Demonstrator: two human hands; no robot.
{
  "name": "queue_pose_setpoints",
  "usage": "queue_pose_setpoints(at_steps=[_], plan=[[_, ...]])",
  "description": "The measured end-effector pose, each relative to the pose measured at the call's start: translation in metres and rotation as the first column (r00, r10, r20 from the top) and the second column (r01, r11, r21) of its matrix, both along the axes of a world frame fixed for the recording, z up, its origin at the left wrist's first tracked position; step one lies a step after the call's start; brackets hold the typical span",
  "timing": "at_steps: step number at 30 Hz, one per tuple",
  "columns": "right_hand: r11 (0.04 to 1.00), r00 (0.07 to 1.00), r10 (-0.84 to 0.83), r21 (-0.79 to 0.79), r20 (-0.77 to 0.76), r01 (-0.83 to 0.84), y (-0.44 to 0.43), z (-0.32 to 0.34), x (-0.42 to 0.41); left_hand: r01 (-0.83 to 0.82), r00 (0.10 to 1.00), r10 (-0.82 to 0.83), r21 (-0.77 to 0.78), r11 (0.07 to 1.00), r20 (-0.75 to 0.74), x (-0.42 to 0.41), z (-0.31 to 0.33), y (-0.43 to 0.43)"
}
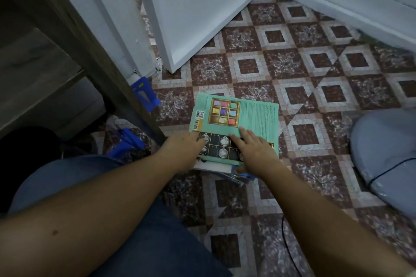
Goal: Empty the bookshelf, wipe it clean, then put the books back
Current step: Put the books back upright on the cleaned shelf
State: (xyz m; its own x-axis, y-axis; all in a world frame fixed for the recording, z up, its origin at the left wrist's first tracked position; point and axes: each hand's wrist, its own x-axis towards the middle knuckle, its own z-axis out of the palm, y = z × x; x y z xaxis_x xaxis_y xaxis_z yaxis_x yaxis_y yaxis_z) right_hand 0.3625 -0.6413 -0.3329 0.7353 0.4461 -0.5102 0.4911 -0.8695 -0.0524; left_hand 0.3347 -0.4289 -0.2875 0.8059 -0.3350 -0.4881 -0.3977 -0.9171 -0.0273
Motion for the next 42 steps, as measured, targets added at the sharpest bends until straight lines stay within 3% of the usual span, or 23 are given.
queue_pose_setpoints(at_steps=[11,19,30,42], plan=[[0.992,0.993,0.117,-0.050,-0.024,-0.118,0.005,-0.004,-0.008,-0.051,0.991,0.048,-0.022,0.998,-0.125,0.007,-0.018,0.003],[0.974,0.981,0.174,0.130,0.085,-0.184,-0.003,0.009,-0.032,0.031,0.999,-0.031,-0.005,1.000,-0.037,0.005,-0.019,0.002],[0.998,0.989,0.048,0.023,0.142,-0.051,0.005,-0.012,-0.046,0.034,0.983,-0.018,0.081,0.996,-0.185,0.000,-0.026,0.010],[0.992,0.993,0.118,-0.037,-0.002,-0.118,0.009,0.005,-0.029,0.017,0.987,-0.006,0.071,0.997,-0.161,0.002,-0.026,0.007]])
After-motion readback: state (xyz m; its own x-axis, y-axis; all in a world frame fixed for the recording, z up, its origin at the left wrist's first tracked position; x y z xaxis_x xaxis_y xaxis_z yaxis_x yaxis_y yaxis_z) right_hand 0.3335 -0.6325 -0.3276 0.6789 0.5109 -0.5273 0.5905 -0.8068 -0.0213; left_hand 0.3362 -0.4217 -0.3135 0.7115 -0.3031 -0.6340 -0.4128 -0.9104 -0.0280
